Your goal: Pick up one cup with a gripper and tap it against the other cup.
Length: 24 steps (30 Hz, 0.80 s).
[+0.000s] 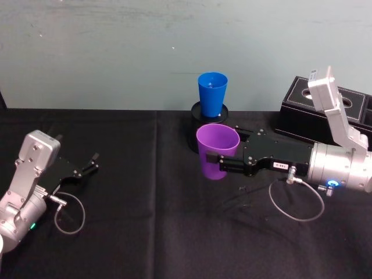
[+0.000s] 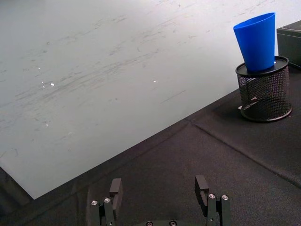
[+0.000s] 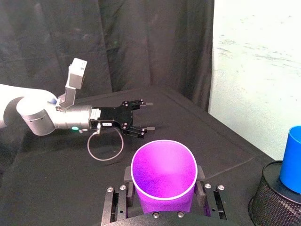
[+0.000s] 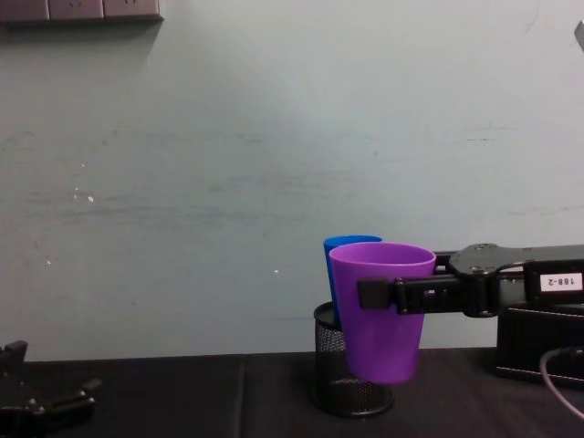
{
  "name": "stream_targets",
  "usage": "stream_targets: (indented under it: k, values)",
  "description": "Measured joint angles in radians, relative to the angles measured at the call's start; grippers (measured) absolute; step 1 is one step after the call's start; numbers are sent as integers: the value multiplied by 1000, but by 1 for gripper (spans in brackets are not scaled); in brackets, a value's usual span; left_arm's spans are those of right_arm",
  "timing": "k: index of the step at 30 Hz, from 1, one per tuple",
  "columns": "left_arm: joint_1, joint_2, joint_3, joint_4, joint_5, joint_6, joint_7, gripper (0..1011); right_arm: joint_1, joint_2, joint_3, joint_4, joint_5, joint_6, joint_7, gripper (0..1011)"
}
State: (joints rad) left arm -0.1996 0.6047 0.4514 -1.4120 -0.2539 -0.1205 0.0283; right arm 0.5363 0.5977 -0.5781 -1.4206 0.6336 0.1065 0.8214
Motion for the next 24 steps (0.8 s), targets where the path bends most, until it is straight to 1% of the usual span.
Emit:
stream_targets:
  k: [2,8,12,15,16,19,21,24]
  values:
    - [0,0,0,0,0,0,0,1011,0,0,0,0,0,0,0,736]
    - [0,0,0,0,0,0,0,1011,35,-4,-5,20,14,-1,4,736]
    - [0,0,0,0,0,0,0,1011,63,-22,-14,55,16,0,-11,736]
    - [0,0,0,0,0,0,0,1011,92,-49,-21,102,11,6,-37,736]
    - [0,0,0,0,0,0,0,1011,92,-49,-21,102,11,6,-37,736]
    - [0,0,0,0,0,0,0,1011,115,-85,-22,155,12,23,-74,736]
    - [0,0,0,0,0,0,0,1011,121,-96,-20,172,12,29,-88,736]
    - [0,0,0,0,0,0,0,1011,136,-126,-19,212,11,40,-120,736]
